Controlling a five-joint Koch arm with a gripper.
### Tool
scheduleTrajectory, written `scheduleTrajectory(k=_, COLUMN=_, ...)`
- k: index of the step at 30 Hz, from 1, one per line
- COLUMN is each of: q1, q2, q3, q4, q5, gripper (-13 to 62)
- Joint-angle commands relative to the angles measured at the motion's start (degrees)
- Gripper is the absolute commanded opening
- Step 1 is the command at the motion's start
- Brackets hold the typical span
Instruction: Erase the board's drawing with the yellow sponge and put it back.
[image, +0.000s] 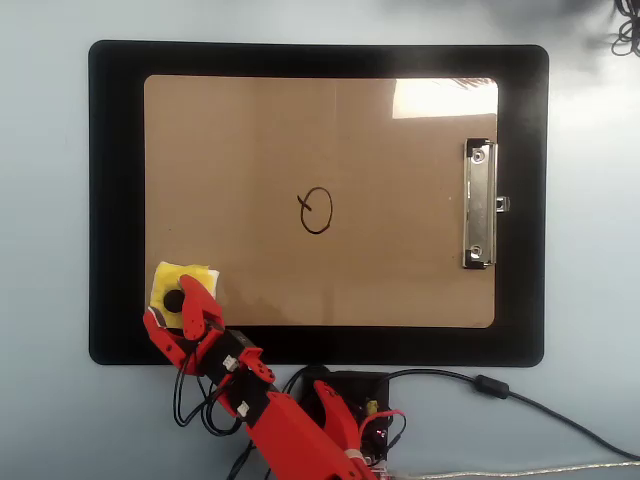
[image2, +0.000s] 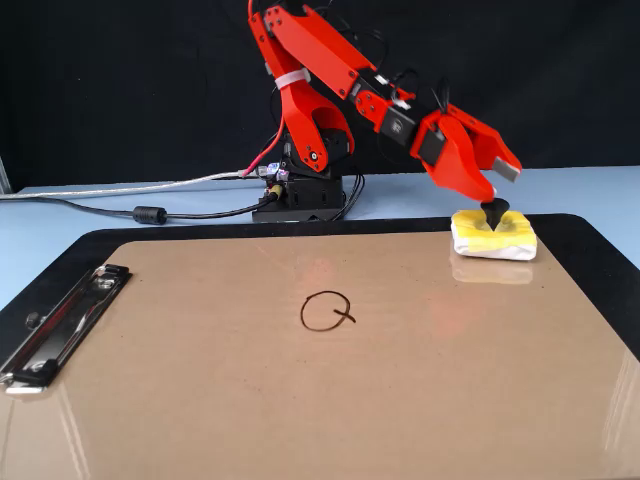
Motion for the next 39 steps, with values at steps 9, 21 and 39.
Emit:
scheduleTrajectory(k=9, q1=-1.0, q2=-4.4, q3=-1.1, q4=-5.0, q5=1.1, gripper=33.0)
scheduleTrajectory(k=21, q1=-1.0, q2=-8.6, q3=-1.0, q4=-7.8, q5=2.5, gripper=32.2)
scheduleTrajectory(k=39, q1=6.2, q2=1.9, q3=3.3, q4=-5.7, q5=2.7, gripper=-8.2)
